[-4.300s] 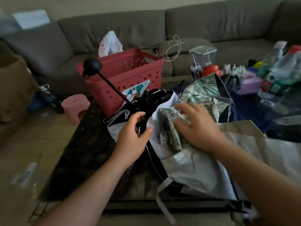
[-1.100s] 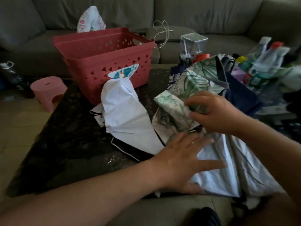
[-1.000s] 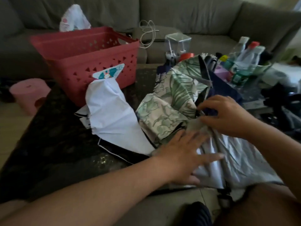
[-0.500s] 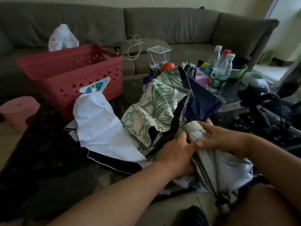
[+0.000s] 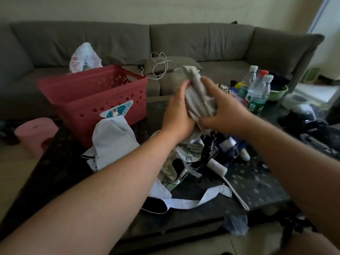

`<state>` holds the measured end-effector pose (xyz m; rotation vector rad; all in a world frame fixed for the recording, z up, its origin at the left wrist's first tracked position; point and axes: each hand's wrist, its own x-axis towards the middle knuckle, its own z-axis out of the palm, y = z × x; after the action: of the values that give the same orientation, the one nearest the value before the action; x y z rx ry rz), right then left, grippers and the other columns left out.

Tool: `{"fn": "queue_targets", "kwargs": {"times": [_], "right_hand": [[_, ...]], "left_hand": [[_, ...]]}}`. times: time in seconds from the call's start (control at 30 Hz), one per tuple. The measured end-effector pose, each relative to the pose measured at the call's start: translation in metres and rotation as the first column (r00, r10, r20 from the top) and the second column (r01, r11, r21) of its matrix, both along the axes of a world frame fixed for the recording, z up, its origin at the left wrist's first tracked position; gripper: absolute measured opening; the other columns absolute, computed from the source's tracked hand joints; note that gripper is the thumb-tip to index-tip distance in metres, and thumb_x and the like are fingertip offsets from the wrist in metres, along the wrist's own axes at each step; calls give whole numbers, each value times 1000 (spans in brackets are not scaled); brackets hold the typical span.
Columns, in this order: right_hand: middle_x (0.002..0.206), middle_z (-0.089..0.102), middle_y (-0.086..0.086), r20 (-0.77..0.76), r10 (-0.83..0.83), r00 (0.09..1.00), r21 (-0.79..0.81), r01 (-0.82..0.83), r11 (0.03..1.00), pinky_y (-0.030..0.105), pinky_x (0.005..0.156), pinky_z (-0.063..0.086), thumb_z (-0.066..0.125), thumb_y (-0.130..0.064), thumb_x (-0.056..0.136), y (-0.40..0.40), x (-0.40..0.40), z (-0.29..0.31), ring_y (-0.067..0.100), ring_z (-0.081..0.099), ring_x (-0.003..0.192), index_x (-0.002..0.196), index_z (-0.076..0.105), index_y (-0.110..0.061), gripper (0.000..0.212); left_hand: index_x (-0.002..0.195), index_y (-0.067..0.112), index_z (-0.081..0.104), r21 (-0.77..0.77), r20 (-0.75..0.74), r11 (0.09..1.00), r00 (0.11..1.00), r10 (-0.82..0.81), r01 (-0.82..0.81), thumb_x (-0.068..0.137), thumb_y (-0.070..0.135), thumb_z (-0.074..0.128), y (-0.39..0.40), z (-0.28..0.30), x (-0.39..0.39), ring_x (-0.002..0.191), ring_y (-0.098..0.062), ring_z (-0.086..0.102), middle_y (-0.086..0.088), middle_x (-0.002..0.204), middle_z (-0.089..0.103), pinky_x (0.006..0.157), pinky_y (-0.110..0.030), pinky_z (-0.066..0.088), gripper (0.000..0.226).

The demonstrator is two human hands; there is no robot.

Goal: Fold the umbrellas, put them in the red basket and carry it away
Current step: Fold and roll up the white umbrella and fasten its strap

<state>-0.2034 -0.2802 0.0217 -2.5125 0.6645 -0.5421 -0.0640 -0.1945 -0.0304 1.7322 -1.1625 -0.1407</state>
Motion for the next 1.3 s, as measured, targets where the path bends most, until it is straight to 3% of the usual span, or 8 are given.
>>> {"fn": "queue_targets", "kwargs": {"times": [0.13, 0.23, 0.33, 0.5, 0.63, 0.8, 1.03, 1.3], "right_hand": [[148, 43, 8, -22, -146, 989, -360, 128, 924, 45, 83, 56, 72, -27, 93, -26, 25, -62, 37, 58, 118, 151, 41, -46, 69], [165, 19, -1, -343, -279, 897, -280, 186, 942, 67, 106, 41, 49, -57, 99, -46, 29, -104, 47, 34, 140, 150, 29, -54, 55], [170, 2, -18, -519, -236, 822, -118, 204, 972, 72, 116, 19, 16, -89, 86, -54, 32, -128, 41, 13, 152, 153, 12, -59, 74], [160, 29, -1, -115, -396, 911, -353, 335, 874, 67, 115, 26, 54, -55, 94, -22, 44, -95, 41, 25, 144, 140, 51, -44, 47], [138, 50, 11, 174, 154, 973, -512, -44, 858, 62, 100, 46, 67, -22, 86, 56, 82, -90, 39, 45, 128, 129, 65, -24, 43], [136, 52, 6, -169, 529, 831, -236, -556, 797, 38, 97, 51, 60, -20, 88, 105, 123, -146, 26, 56, 117, 141, 59, -24, 53], [87, 67, -12, -81, 328, 941, 111, -318, 941, 26, 74, 48, 72, -26, 94, 41, 117, -164, 3, 63, 76, 92, 69, -37, 11], [95, 76, -3, 42, 225, 974, 410, -222, 885, 19, 77, 57, 78, -19, 92, 61, 78, -112, 5, 71, 83, 105, 75, -28, 16]], "left_hand": [[154, 68, 8, 509, 53, 844, 973, -223, 166, 83, 30, 75, 21, -28, 39, 118, -21, 67, 1, 146, 62, 101, -44, 57, 105], [158, 61, 13, 429, 98, 903, 993, -68, 19, 96, 29, 67, 64, -38, 59, 116, -18, 67, 8, 147, 60, 101, -43, 56, 88], [141, 42, 61, 310, 186, 946, 982, 31, -88, 97, 22, 67, 112, -50, 83, 106, -4, 64, 18, 119, 70, 100, -34, 54, 49], [95, 39, 80, 402, 333, 868, 929, 159, -292, 89, 22, 73, 191, -70, 133, 91, -4, 62, 16, 89, 67, 89, -34, 55, 19], [109, 41, 72, 594, 269, 716, 929, 253, -366, 80, 54, 74, 219, -77, 152, 96, -19, 65, 10, 98, 61, 92, -37, 55, 32], [144, 50, 38, 730, 208, 609, 949, 237, -312, 69, 91, 61, 214, -110, 125, 133, -32, 51, -4, 147, 46, 105, -47, 48, 89], [151, 58, 32, 696, 282, 642, 945, 166, -321, 81, 80, 65, 221, -126, 134, 122, -25, 60, 1, 150, 40, 98, -40, 51, 80], [159, 46, 34, 635, 242, 728, 962, 128, -257, 79, 59, 82, 237, -124, 155, 144, -28, 31, -4, 146, 34, 120, -37, 28, 93]]}}
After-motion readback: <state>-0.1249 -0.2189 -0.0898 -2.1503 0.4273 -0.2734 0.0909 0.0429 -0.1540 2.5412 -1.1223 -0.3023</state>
